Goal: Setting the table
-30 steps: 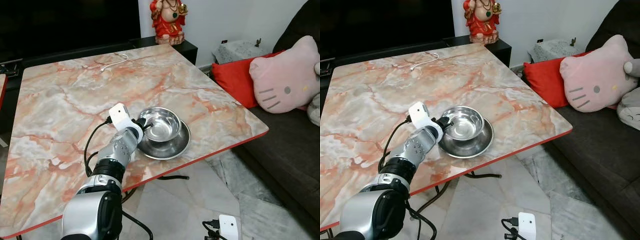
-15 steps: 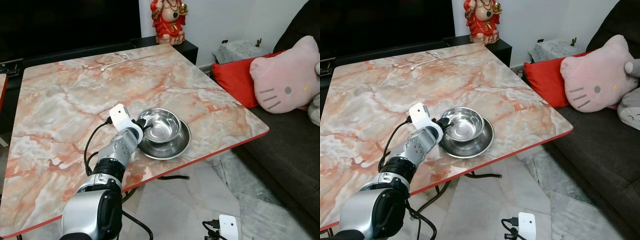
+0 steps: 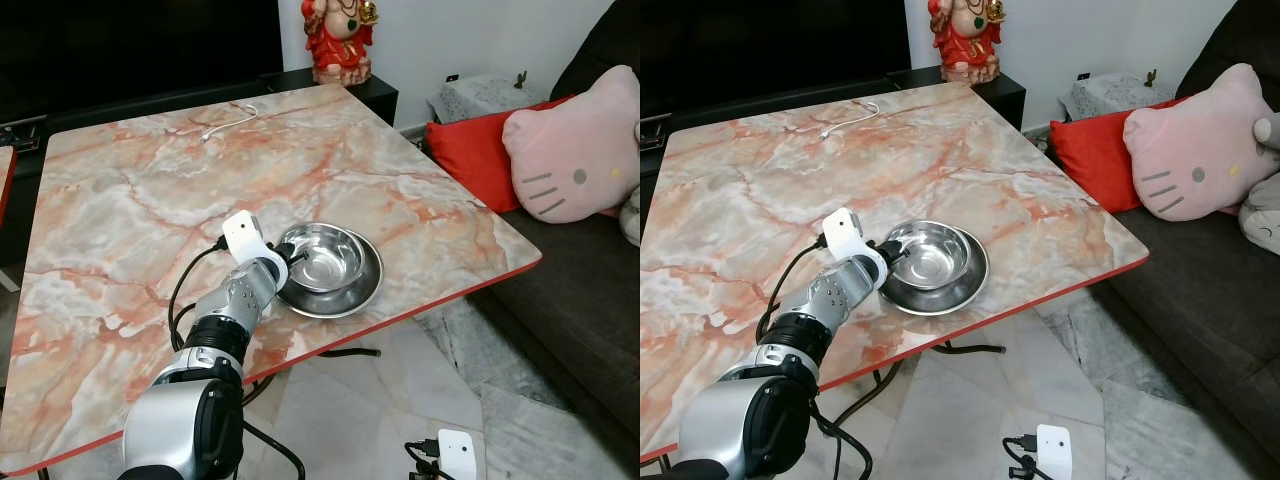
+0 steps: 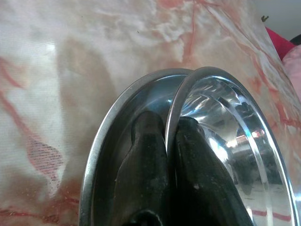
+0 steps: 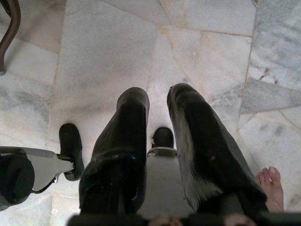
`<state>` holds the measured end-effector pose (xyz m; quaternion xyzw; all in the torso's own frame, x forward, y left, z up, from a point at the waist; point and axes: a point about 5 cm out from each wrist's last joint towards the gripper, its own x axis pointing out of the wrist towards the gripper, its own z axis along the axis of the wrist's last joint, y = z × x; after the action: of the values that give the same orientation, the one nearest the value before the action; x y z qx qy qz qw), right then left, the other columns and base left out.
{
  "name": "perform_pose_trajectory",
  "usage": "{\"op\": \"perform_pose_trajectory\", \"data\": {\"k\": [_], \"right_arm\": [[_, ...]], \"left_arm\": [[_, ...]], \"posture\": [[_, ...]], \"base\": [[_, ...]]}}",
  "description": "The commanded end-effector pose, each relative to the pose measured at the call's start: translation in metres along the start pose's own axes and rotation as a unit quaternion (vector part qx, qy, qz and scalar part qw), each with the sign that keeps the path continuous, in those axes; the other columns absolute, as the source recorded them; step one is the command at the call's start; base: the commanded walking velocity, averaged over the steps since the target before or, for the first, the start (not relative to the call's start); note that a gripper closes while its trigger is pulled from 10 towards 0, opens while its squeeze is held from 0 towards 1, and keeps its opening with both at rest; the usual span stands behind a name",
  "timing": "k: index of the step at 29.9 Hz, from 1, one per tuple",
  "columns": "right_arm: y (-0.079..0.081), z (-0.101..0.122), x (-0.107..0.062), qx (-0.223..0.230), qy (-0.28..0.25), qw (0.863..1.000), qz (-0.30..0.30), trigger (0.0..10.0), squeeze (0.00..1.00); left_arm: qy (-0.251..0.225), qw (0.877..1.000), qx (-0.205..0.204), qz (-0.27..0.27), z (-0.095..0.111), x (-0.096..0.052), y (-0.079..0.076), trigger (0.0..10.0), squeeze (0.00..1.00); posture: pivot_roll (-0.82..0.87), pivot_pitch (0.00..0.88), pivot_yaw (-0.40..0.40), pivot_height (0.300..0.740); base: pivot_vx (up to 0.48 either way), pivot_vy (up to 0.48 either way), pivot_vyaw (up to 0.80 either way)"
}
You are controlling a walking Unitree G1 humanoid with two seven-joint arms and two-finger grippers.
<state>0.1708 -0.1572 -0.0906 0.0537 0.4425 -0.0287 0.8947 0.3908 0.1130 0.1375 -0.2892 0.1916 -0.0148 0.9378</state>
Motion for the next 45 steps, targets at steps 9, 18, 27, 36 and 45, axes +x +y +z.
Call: {"op": "perform_pose_trajectory", "data": {"k": [9, 18, 27, 36, 45], "right_arm": [[-0.0008, -0.0032, -0.0008, 0.004, 0.004, 1.0, -0.002, 10.0, 0.0], [-0.0008, -0.0029, -0.0007, 0.003, 0.004, 1.0, -0.002, 10.0, 0.0], [-0.001, -0.0026, -0.0007, 0.002, 0.004, 1.0, -0.002, 10.0, 0.0], [-0.0011, -0.0025, -0.0006, 0.001, 0.004, 1.0, -0.002, 10.0, 0.0], [-0.0012, -0.0028, -0.0007, 0.001, 0.004, 1.0, -0.002, 10.0, 0.0]], "left_arm": [[-0.003, 1.0, 0.008, 0.004, 0.0057, -0.0015, 0.0021, 10.0, 0.71], [-0.001, 1.0, 0.019, 0.0, 0.0106, -0.0028, 0.0024, 10.0, 0.7], [0.019, 0.999, 0.042, -0.006, 0.0108, -0.0052, 0.0035, 10.0, 0.68], [0.034, 0.997, 0.06, -0.034, 0.0085, -0.0071, -0.003, 10.0, 0.69], [0.036, 0.995, 0.085, -0.039, 0.0101, -0.0086, -0.0033, 10.0, 0.64]], "posture": [[0.07, 0.002, 0.01, 0.74], [0.08, 0.003, 0.008, 0.74], [0.08, 0.005, 0.007, 0.74], [0.08, 0.005, 0.007, 0.74], [0.08, 0.005, 0.006, 0.74]], "base": [[0.0, 0.0, 0.0], [0.0, 0.0, 0.0], [0.0, 0.0, 0.0], [0.0, 0.0, 0.0], [0.0, 0.0, 0.0]]}}
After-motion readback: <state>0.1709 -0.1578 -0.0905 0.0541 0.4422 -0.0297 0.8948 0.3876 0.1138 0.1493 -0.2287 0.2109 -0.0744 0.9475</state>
